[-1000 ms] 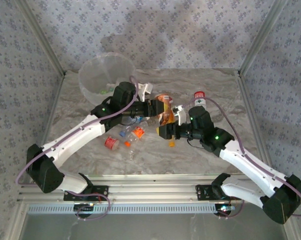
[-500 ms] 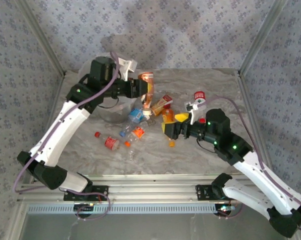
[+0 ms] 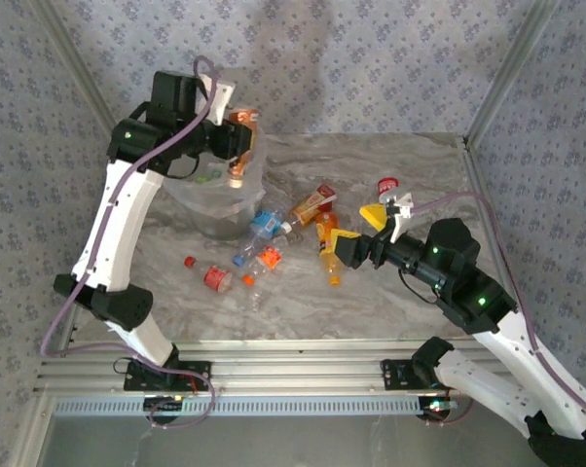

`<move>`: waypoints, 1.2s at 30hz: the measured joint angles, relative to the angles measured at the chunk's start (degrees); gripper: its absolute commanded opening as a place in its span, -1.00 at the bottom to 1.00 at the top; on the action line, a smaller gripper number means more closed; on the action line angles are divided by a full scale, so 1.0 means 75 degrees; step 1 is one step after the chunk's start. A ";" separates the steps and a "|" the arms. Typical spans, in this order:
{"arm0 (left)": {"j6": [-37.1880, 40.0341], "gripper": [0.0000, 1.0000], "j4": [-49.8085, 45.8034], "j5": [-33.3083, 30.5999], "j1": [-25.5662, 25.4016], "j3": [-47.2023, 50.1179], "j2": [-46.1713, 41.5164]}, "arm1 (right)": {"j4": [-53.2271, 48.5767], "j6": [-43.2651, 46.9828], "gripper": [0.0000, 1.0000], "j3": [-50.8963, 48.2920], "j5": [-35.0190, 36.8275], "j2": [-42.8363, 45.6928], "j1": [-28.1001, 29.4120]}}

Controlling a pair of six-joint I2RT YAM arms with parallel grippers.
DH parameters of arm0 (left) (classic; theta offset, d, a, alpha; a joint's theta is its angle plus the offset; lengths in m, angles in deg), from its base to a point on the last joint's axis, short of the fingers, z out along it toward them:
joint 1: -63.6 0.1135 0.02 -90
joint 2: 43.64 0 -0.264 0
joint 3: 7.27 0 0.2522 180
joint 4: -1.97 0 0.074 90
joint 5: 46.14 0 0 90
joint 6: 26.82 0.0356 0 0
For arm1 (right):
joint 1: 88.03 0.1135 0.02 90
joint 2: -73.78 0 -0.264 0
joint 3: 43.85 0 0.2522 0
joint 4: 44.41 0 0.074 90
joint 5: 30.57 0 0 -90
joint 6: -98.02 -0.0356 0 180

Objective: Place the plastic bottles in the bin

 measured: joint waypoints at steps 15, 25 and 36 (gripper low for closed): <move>0.1131 -0.14 0.0023 -0.1157 0.1110 -0.0469 0.1204 | -0.0096 0.0032 1.00 0.0184 -0.0006 0.0012 0.0006; 0.1623 -0.16 0.0513 -0.1457 0.1137 0.0475 0.1614 | -0.0318 0.0029 1.00 0.0198 -0.0006 0.0038 0.0006; 0.1880 -0.02 0.0927 -0.2352 0.1137 0.1609 0.1900 | -0.0495 0.0000 1.00 0.0201 -0.0006 0.0041 0.0006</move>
